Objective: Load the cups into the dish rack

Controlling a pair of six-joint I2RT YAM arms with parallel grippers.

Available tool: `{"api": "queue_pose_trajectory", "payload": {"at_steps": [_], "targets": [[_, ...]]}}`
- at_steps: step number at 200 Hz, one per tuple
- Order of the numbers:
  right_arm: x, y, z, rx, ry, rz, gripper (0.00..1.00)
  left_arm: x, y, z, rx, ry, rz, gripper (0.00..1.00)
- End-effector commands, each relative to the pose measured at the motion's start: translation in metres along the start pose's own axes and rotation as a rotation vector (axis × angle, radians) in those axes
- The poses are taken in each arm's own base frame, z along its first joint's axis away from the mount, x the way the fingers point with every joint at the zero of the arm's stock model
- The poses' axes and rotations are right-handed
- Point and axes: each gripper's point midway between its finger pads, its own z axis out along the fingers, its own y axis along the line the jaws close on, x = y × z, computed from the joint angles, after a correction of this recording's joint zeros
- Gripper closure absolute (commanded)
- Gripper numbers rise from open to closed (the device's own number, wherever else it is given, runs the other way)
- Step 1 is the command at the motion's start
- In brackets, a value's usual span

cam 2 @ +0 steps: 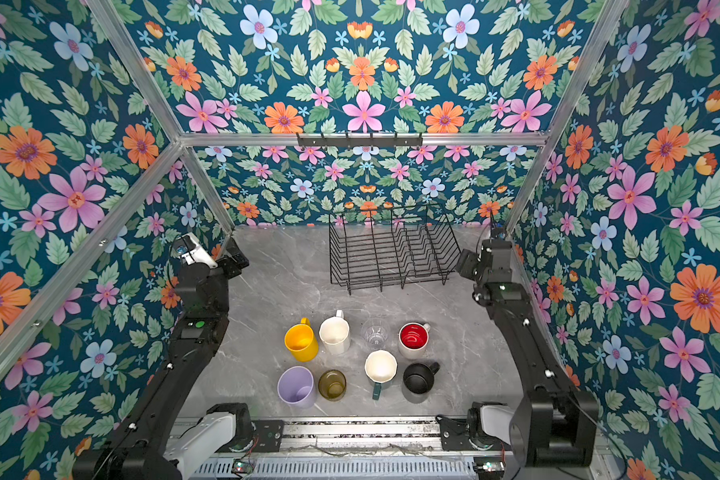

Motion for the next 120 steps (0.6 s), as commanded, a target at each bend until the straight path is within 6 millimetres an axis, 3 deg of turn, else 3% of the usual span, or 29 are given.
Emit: {"api": "queue_pose_trajectory", "payload": {"at_steps": [1,20,59,65,120], "targets": [[0.017,0.006,0.015,-0.051,0.163,-0.030,0.22,0.016,-0.014,0.006,0.076,0.068,0.060,0.00],[0.011,-0.001,0.037,-0.049,0.222,-0.006,0.30,0.025,-0.015,0.010,0.082,0.092,0.074,0.00],[-0.002,-0.007,0.064,-0.073,0.265,-0.022,0.32,0.027,-0.022,0.007,0.133,0.089,0.049,0.00],[0.008,-0.009,0.078,-0.071,0.309,-0.030,0.33,0.026,-0.025,0.005,0.147,0.088,0.045,0.00],[0.029,-0.010,0.128,-0.107,0.402,-0.083,0.44,0.023,-0.046,-0.001,0.268,0.097,0.030,0.00]]}}
